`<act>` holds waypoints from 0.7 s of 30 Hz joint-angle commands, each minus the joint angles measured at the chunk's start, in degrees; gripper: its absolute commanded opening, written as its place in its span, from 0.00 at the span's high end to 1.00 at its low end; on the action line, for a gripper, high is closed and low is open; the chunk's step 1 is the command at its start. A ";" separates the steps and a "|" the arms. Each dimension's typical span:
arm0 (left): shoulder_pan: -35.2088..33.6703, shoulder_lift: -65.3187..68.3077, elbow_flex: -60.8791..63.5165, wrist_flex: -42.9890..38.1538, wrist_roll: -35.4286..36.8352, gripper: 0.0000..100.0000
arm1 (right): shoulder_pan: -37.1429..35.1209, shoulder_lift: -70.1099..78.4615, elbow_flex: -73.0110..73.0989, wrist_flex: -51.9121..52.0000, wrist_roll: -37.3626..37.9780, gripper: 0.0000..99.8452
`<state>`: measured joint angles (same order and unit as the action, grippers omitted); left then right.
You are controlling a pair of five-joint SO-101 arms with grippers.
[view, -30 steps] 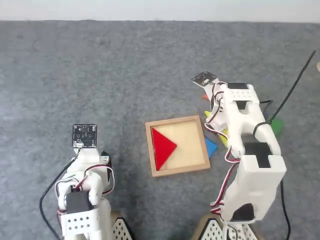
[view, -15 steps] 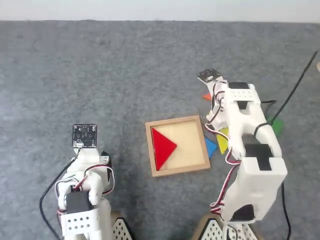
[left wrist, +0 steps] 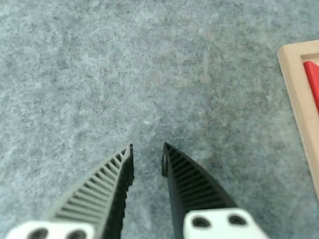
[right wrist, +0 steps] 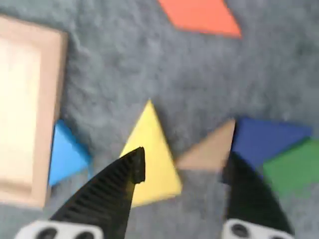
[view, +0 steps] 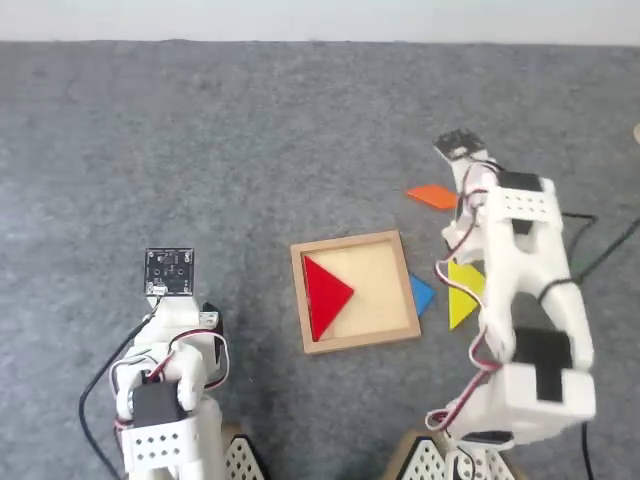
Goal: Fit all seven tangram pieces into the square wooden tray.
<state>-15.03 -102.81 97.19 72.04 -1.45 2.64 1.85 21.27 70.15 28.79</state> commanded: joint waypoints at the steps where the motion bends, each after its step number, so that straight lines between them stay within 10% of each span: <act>1: -0.18 -1.14 -0.75 0.18 -0.09 0.91 | 0.31 -8.22 5.10 4.09 -2.64 0.70; 10: -0.18 -1.14 -0.75 0.18 -0.09 0.91 | -5.05 -8.31 15.12 -7.25 -18.29 0.70; 21: -0.18 -1.14 -0.75 0.18 -0.09 0.91 | -6.55 3.47 10.99 -11.82 -19.08 0.69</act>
<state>-15.03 -102.81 97.19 72.04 -1.45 -5.10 4.84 34.29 58.90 10.33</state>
